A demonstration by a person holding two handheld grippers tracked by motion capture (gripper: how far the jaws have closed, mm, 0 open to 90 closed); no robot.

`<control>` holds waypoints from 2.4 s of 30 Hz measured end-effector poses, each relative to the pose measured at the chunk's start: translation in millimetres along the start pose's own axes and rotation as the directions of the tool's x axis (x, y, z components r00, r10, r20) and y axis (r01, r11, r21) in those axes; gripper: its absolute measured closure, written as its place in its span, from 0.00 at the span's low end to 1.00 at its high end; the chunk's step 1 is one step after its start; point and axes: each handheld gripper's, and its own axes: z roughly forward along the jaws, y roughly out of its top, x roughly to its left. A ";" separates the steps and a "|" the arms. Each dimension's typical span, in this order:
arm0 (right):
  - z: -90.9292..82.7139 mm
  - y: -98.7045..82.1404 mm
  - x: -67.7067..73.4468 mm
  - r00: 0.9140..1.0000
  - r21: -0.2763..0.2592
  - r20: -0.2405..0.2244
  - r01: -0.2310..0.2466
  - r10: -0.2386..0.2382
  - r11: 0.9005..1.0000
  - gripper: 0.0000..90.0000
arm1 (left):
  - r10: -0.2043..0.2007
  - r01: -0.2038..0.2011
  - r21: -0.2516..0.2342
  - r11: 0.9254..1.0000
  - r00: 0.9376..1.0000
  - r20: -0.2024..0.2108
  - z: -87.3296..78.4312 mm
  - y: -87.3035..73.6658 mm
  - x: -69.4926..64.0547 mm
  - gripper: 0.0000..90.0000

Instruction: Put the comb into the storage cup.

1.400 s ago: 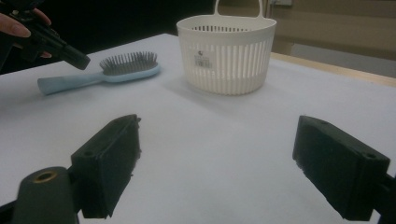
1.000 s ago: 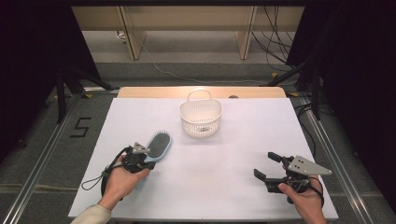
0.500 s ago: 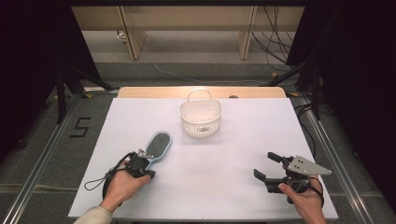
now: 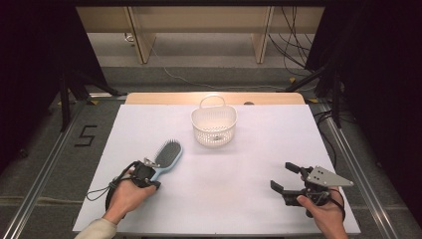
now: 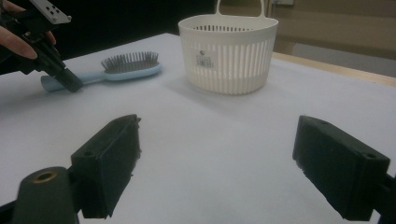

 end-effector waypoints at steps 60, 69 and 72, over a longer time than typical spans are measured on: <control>1.4 -1.1 -0.7 1.000 0.012 -0.001 -0.005 0.005 1.000 0.17 | -0.051 0.068 0.154 0.986 0.992 -0.116 6.4 54.9 18.5 0.02; 1.4 -1.2 -0.5 1.000 0.014 -0.001 -0.004 0.004 1.000 0.17 | -0.052 0.067 0.193 0.979 0.995 -0.080 13.7 60.0 21.1 0.05; 1.4 -1.2 -0.4 1.000 0.013 -0.002 -0.003 0.003 1.000 0.17 | -0.061 0.075 0.201 0.977 0.995 -0.074 16.3 60.1 22.5 0.07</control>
